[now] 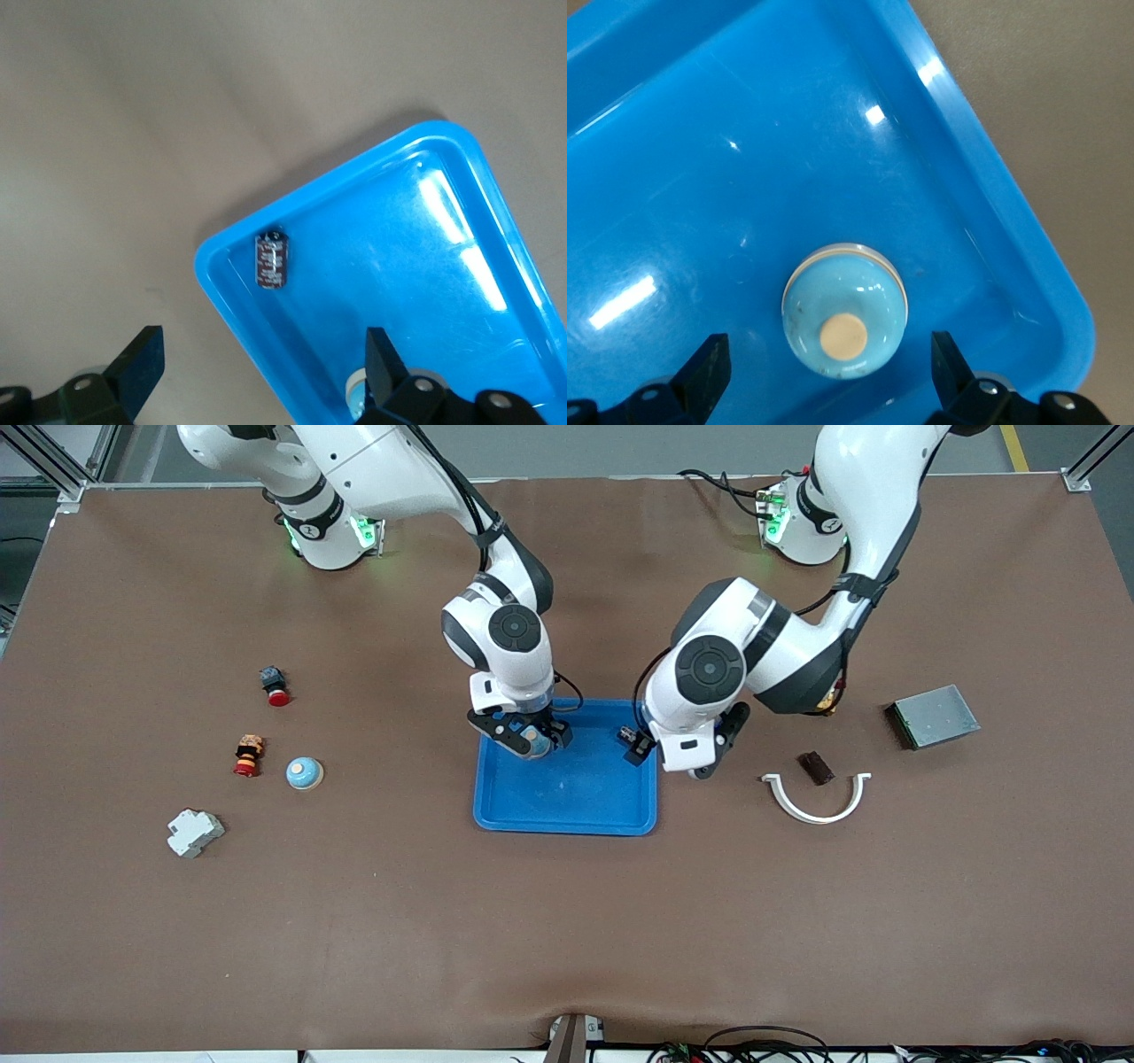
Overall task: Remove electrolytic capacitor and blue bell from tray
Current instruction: 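Move the right gripper to the second bell while the left gripper reaches the capacitor, then grasp the second bell with the right gripper while the left gripper grasps the capacitor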
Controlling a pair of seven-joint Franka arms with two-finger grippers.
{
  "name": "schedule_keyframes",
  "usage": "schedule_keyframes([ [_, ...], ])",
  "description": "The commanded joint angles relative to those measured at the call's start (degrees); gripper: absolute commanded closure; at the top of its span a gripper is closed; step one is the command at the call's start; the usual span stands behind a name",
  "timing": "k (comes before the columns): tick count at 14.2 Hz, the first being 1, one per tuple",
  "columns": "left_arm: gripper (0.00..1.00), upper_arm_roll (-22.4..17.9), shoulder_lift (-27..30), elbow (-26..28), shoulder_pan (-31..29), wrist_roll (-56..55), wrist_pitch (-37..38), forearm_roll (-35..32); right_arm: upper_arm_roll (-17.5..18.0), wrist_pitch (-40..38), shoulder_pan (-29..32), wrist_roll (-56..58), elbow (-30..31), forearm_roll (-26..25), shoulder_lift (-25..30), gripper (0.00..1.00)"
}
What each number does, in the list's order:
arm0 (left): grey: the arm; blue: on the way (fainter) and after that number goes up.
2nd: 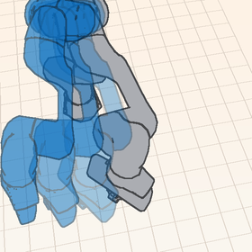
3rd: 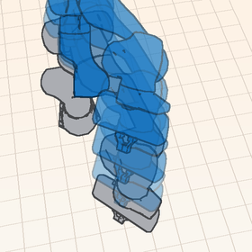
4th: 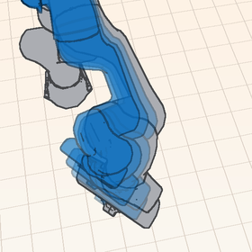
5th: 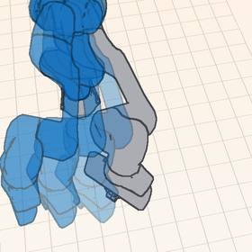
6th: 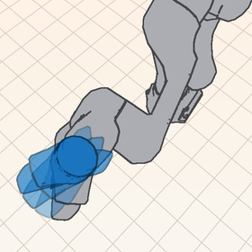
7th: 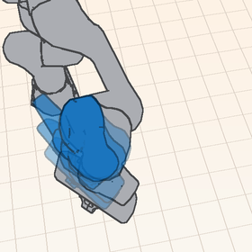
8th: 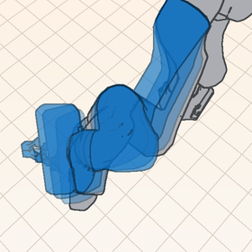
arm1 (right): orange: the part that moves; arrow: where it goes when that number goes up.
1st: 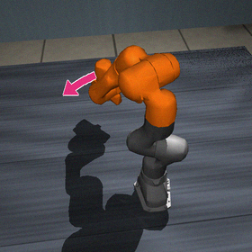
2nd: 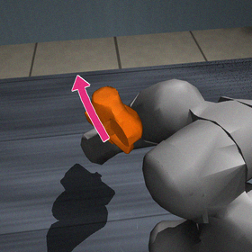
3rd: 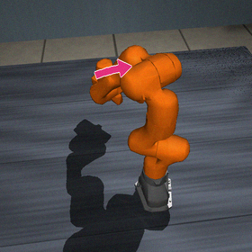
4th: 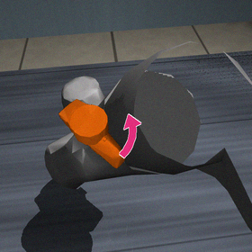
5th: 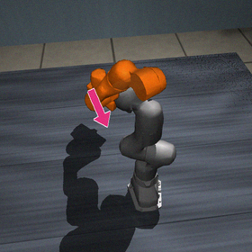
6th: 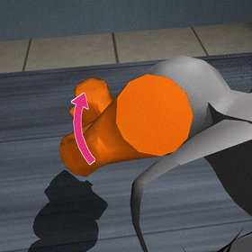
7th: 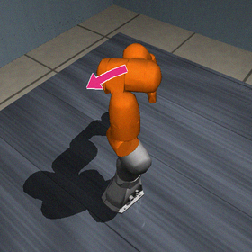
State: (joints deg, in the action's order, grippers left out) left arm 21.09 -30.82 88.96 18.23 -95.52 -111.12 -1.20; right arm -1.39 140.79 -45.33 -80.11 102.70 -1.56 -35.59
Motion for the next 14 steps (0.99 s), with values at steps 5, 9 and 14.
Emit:
schedule_keyframes([
  [5, 0.00, -0.35, -3.98, -1.25, 1.72, -12.32, -6.91, -3.98, -0.36, 1.06, -0.11, -1.63, -1.19, -1.60, -1.77, 0.00],
  [9, 0.00, -0.44, -5.56, -0.90, 1.98, -15.74, -8.67, -5.38, -0.45, 2.20, 0.07, -1.54, -1.19, -1.60, -2.56, 0.00],
  [14, 0.00, -0.44, -8.02, -0.90, 3.74, -19.97, -11.66, -7.67, -0.45, 2.20, 0.16, -1.54, -1.28, -1.60, -2.65, 0.00],
])
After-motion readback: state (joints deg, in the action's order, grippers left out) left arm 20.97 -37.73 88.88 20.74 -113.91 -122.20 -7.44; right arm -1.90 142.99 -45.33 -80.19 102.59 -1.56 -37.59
